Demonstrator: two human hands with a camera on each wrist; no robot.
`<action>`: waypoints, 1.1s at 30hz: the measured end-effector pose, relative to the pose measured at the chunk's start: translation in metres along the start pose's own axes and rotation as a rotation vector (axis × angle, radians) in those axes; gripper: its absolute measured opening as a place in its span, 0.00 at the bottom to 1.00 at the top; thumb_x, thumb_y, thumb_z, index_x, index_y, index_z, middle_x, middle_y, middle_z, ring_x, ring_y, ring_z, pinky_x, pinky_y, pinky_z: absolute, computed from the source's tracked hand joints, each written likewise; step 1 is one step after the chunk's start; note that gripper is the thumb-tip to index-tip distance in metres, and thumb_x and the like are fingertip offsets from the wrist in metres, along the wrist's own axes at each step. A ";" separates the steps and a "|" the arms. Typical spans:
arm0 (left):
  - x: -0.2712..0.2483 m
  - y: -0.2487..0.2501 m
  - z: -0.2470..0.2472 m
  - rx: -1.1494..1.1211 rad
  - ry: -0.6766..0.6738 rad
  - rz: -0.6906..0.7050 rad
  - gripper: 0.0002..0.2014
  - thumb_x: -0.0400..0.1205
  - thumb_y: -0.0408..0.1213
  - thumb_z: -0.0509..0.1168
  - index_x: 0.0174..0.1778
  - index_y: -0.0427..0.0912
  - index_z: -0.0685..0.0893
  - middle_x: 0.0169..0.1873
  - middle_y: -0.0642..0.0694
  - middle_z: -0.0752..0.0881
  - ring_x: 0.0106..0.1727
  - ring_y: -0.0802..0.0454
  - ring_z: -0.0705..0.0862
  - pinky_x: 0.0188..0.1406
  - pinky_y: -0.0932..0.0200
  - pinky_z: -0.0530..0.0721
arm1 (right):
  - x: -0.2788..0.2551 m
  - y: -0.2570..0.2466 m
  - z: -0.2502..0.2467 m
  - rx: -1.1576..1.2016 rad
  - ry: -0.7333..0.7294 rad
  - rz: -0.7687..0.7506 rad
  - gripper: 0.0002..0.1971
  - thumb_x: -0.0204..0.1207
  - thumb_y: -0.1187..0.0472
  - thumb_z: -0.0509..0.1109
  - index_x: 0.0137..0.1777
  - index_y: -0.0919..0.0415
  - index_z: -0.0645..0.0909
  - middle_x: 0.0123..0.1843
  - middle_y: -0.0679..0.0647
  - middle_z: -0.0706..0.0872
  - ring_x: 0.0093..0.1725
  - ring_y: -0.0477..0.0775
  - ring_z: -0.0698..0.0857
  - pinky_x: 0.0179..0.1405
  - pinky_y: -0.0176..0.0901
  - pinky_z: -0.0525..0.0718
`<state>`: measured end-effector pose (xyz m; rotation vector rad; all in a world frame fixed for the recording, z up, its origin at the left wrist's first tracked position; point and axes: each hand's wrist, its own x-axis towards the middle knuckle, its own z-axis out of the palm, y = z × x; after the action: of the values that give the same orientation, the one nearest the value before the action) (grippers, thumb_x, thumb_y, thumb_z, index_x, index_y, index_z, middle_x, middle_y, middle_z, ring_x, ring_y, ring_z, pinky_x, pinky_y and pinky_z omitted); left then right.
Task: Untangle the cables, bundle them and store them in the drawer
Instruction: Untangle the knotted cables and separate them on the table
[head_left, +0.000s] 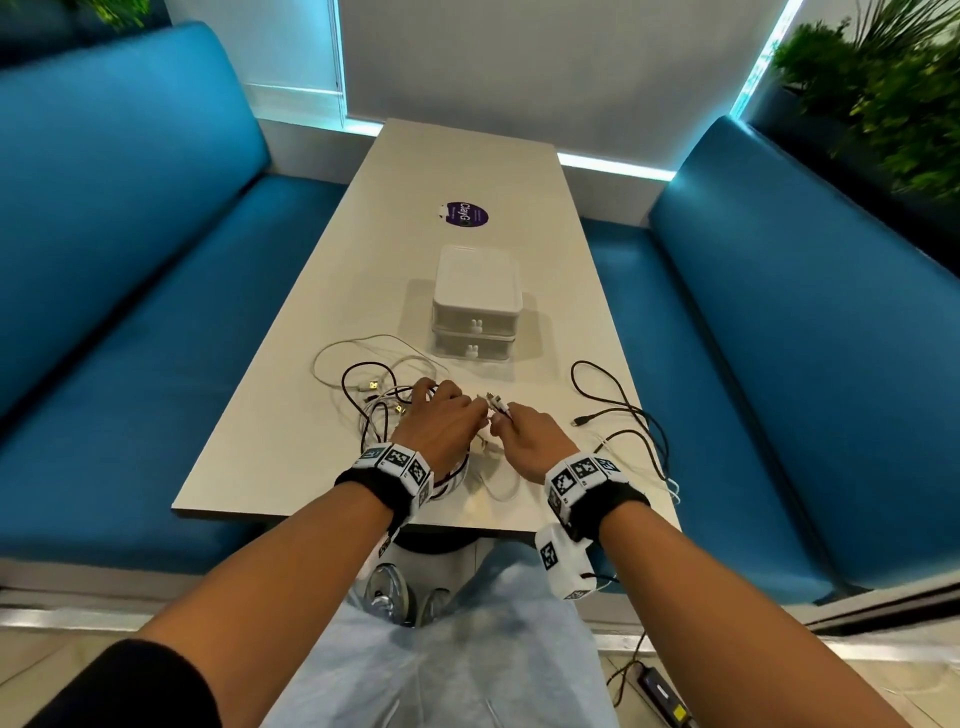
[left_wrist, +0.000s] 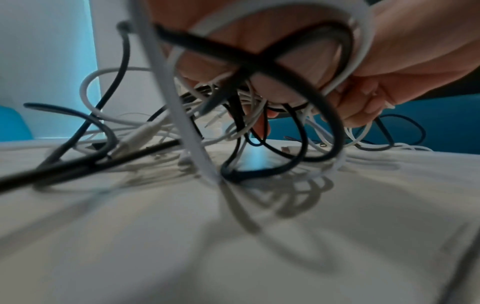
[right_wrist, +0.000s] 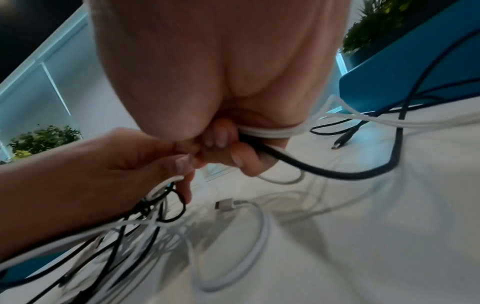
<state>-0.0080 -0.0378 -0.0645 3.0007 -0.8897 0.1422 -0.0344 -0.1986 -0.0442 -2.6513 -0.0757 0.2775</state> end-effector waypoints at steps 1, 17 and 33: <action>0.001 -0.001 0.002 0.000 0.001 0.005 0.09 0.90 0.44 0.52 0.59 0.50 0.76 0.53 0.53 0.87 0.67 0.46 0.74 0.70 0.39 0.60 | 0.000 0.003 -0.002 -0.010 -0.005 -0.009 0.18 0.88 0.52 0.54 0.59 0.64 0.79 0.56 0.64 0.87 0.56 0.67 0.83 0.53 0.54 0.79; 0.008 -0.007 -0.009 -0.072 -0.032 0.042 0.11 0.80 0.48 0.59 0.51 0.54 0.86 0.55 0.59 0.86 0.74 0.53 0.70 0.76 0.35 0.52 | -0.005 0.042 -0.046 -0.419 0.116 0.175 0.14 0.87 0.49 0.54 0.57 0.55 0.77 0.47 0.58 0.86 0.44 0.62 0.86 0.40 0.51 0.83; 0.021 0.028 -0.002 -0.106 0.066 0.037 0.15 0.83 0.37 0.56 0.65 0.41 0.76 0.57 0.44 0.83 0.64 0.41 0.77 0.80 0.43 0.57 | -0.004 0.043 -0.046 -0.260 0.223 0.219 0.15 0.87 0.48 0.52 0.57 0.57 0.74 0.41 0.57 0.80 0.39 0.63 0.79 0.36 0.48 0.74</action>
<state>-0.0060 -0.0720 -0.0612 2.8658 -0.9159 0.1865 -0.0290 -0.2572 -0.0233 -2.9337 0.2690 0.0409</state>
